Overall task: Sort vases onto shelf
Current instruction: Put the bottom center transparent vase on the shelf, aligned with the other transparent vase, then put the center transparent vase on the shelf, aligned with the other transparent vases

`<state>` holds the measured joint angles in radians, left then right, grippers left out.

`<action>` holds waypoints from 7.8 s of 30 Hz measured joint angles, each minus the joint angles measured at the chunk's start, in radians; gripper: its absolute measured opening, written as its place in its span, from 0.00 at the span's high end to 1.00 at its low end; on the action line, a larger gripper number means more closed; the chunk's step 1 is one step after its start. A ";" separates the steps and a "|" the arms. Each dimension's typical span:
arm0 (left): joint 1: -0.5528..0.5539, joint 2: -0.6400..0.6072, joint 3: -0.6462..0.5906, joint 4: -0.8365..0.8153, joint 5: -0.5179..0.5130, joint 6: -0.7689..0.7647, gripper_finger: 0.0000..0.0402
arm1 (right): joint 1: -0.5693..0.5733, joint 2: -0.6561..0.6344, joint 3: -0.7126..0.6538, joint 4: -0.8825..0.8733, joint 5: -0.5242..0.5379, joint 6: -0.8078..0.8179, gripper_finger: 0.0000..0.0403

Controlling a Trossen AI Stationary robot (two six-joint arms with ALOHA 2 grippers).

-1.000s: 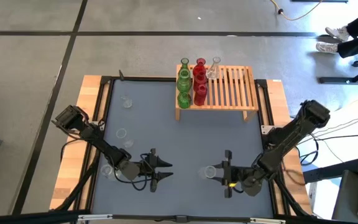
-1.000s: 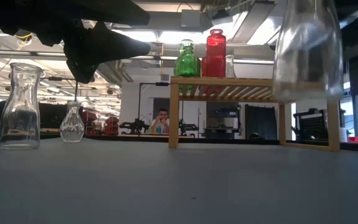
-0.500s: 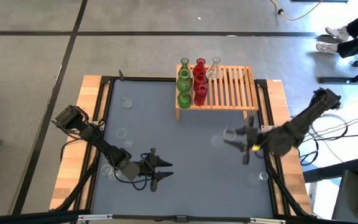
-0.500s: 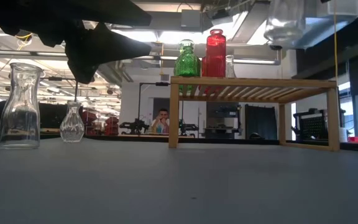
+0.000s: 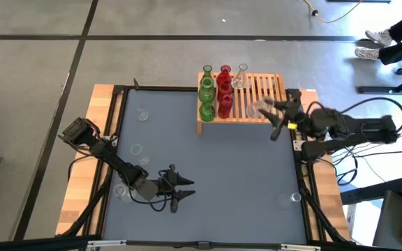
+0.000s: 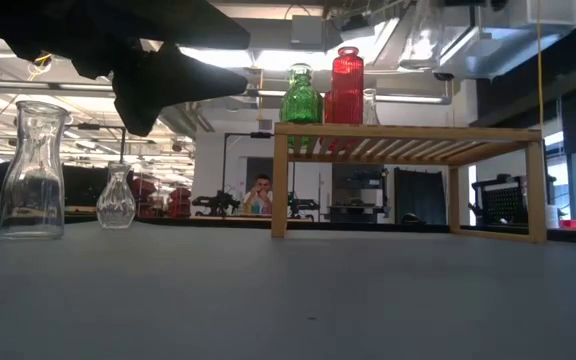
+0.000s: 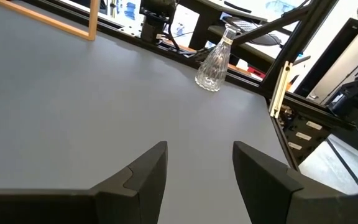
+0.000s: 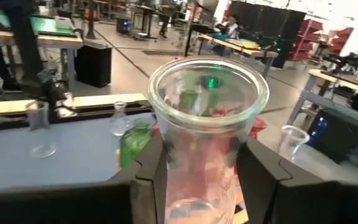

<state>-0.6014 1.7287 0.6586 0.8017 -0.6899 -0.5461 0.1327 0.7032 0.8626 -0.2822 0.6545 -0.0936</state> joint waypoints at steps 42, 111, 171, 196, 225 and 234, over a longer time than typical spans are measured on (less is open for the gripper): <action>-0.010 0.000 0.000 -0.007 0.000 -0.002 0.56 | -0.670 0.394 0.055 0.101 -0.619 0.061 0.69; 0.042 -0.104 0.974 -2.098 0.230 -0.653 0.56 | 0.368 0.126 -0.239 0.098 -0.288 0.255 0.34; 0.322 -0.267 0.435 -2.050 0.548 -0.608 0.85 | 0.384 0.306 -0.261 0.221 -0.217 0.266 0.34; 0.278 0.109 1.079 -1.896 0.510 -0.241 0.95 | 0.384 0.306 -0.261 0.221 -0.188 0.270 0.34; 0.274 0.517 1.527 -2.098 0.580 -0.131 0.87 | 0.384 0.306 -0.261 0.221 -0.173 0.272 0.34; 0.296 0.515 1.504 -2.042 0.603 -0.094 0.75 | 0.384 0.306 -0.261 0.221 -0.149 0.272 0.34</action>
<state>-0.3058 2.2432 2.1624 -1.2399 -0.0867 -0.6397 0.5163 1.0096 0.6014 -0.0612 0.5053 0.1787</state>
